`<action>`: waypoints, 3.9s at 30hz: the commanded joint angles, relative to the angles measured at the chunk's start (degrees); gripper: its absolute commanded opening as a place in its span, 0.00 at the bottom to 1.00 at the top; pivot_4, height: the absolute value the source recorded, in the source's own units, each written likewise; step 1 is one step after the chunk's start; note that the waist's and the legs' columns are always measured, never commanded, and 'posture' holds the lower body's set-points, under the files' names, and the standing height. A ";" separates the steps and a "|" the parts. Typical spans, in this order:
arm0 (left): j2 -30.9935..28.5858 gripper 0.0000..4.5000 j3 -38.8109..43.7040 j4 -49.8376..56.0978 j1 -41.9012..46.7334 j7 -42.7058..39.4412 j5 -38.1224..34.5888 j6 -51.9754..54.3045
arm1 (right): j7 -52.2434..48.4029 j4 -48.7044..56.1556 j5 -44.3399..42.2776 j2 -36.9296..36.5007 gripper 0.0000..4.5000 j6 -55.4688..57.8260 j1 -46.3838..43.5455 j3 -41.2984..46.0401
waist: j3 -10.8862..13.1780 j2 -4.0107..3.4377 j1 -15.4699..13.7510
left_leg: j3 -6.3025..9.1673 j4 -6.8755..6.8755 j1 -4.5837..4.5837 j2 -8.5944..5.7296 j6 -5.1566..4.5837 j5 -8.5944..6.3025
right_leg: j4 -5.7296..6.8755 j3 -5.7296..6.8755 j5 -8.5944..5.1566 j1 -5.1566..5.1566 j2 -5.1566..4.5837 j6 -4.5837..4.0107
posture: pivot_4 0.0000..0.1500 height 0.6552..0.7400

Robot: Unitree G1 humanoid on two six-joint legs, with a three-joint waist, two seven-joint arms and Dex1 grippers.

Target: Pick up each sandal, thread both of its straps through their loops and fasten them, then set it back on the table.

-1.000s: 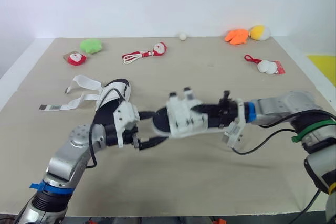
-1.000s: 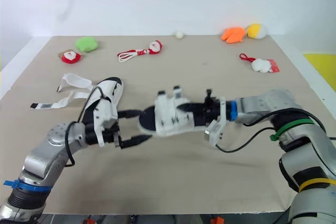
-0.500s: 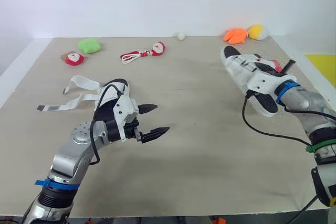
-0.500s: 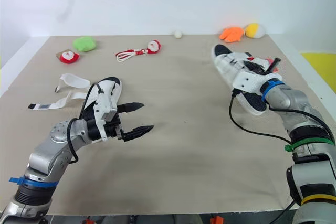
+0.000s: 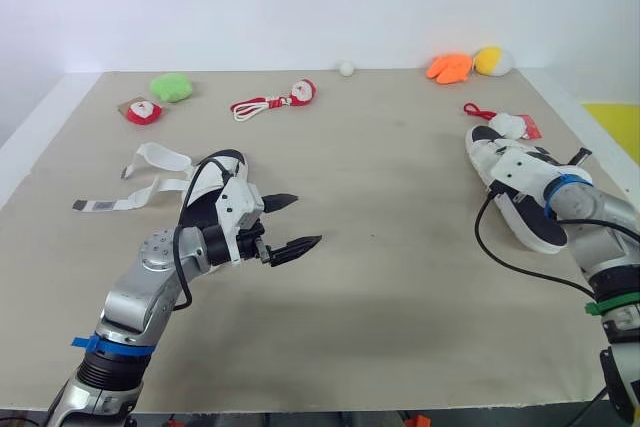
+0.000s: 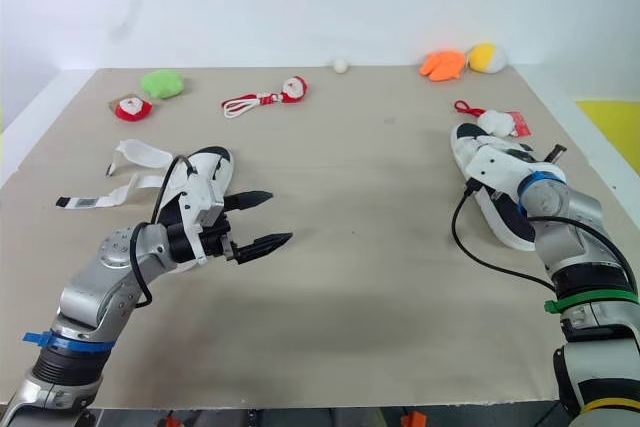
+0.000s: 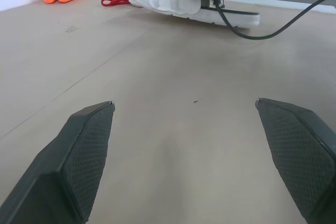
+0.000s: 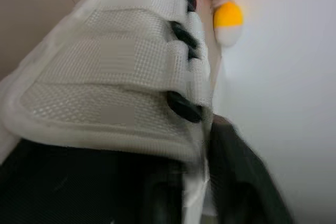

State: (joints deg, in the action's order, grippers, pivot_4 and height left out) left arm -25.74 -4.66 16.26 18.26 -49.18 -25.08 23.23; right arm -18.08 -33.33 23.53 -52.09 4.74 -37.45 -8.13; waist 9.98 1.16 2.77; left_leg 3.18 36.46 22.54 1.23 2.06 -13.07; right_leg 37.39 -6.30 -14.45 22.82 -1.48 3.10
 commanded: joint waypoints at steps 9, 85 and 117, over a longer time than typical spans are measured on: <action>-1.55 1.00 4.48 1.87 -1.63 3.70 0.36 -1.40 | -20.59 12.55 -32.49 3.72 0.99 10.62 -0.35 22.83 | 0.06 -0.09 0.15 | 0.00 0.01 0.00 0.02 0.00 0.00 | 0.00 -0.02 0.04 0.00 0.03 0.04 | 1.00 1.00; -1.71 1.00 6.78 0.94 -1.51 8.51 0.44 -3.46 | -17.73 8.17 -0.68 -12.26 0.99 -25.51 5.62 0.52 | 0.16 -0.02 0.03 | -0.03 0.15 0.41 0.05 0.45 0.72 | -0.04 -0.08 0.85 0.37 0.07 0.21 | 1.00 1.00; -11.28 1.00 15.26 2.89 -11.12 31.11 29.54 -11.46 | -43.30 41.03 -56.66 14.31 0.99 28.39 -6.07 4.82 | 0.29 0.27 -0.16 | 0.11 0.16 0.54 0.40 0.27 0.87 | -0.10 0.10 0.94 0.50 0.45 0.32 | 1.00 1.00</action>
State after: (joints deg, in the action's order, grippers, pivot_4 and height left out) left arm -35.98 11.39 19.43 6.99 -19.32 0.99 14.30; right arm -60.76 7.14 -34.91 -37.94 36.13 -41.68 -2.89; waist 10.27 1.43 2.61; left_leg 3.29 36.62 23.07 1.63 2.33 -12.20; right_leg 37.29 -6.20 -13.50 23.32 -1.03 3.43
